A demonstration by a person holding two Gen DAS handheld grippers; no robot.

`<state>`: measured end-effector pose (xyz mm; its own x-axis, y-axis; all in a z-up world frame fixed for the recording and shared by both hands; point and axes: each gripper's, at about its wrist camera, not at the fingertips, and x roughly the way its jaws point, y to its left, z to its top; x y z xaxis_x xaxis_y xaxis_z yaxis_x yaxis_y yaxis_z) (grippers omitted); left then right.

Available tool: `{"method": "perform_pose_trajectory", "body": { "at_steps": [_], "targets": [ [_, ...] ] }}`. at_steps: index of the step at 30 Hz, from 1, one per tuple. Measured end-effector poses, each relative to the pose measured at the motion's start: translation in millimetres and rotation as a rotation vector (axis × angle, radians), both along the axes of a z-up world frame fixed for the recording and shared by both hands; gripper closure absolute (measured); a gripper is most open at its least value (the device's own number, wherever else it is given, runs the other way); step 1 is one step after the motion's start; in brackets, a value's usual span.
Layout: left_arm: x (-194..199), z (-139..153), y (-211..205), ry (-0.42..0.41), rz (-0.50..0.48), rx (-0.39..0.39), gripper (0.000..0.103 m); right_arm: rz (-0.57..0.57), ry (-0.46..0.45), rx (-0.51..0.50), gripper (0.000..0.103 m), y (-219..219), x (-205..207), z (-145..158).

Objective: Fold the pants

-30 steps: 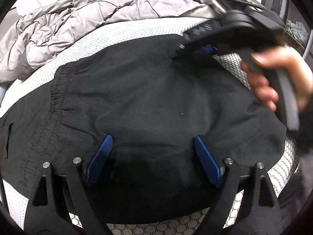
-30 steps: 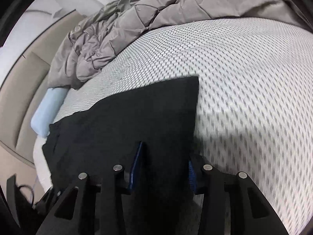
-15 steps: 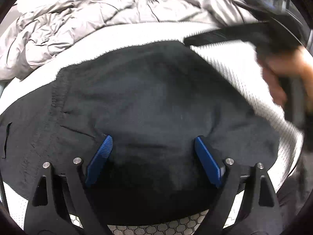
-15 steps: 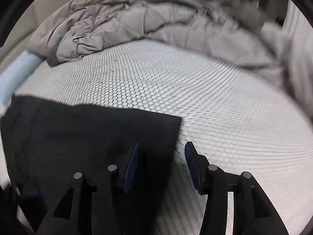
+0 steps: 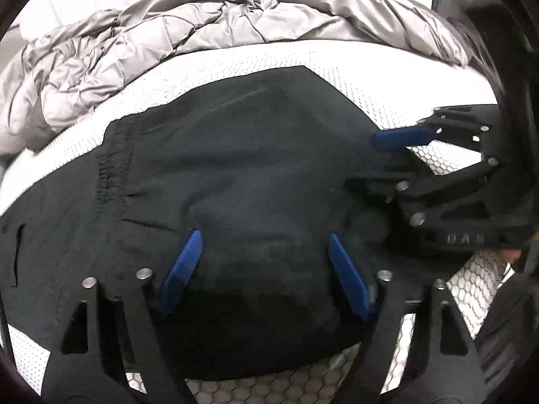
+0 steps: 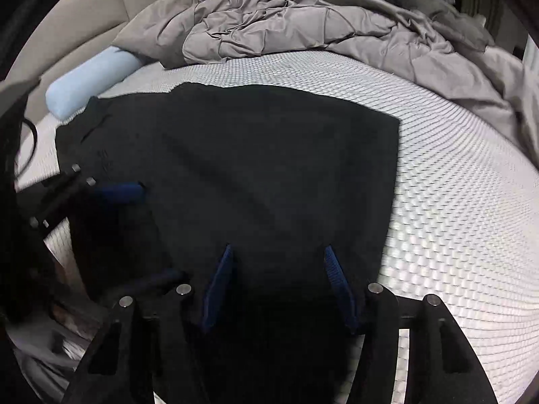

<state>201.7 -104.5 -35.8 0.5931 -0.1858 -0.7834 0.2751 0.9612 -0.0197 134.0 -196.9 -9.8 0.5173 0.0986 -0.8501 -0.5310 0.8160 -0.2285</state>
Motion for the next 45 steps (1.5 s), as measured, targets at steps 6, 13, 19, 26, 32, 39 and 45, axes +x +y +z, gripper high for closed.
{"method": "perform_pose_trajectory", "body": {
  "at_steps": [6,13,19,26,32,39,45],
  "targets": [
    [-10,27,31,-0.035,0.074,-0.108,0.056,-0.058,-0.051,-0.013,0.046,-14,-7,13],
    [-2,16,33,0.021,0.032,-0.079,0.062,0.045,-0.022,0.043,0.046,19,-16,10],
    [-8,8,55,0.021,0.042,-0.037,0.083,0.014,0.038,-0.005,0.047,-1,-5,0],
    [-1,27,87,0.001,0.098,-0.138,0.082,0.016,0.0,0.076,0.046,-7,-7,24],
    [47,16,55,0.064,-0.018,-0.026,0.082,0.098,0.057,0.021,0.047,56,17,-5],
    [35,11,96,0.068,0.024,-0.038,0.084,-0.066,0.032,-0.02,0.047,-5,32,-1],
    [32,37,99,0.004,0.051,-0.098,0.084,-0.056,0.004,0.087,0.047,-2,26,23]
  ]
}}
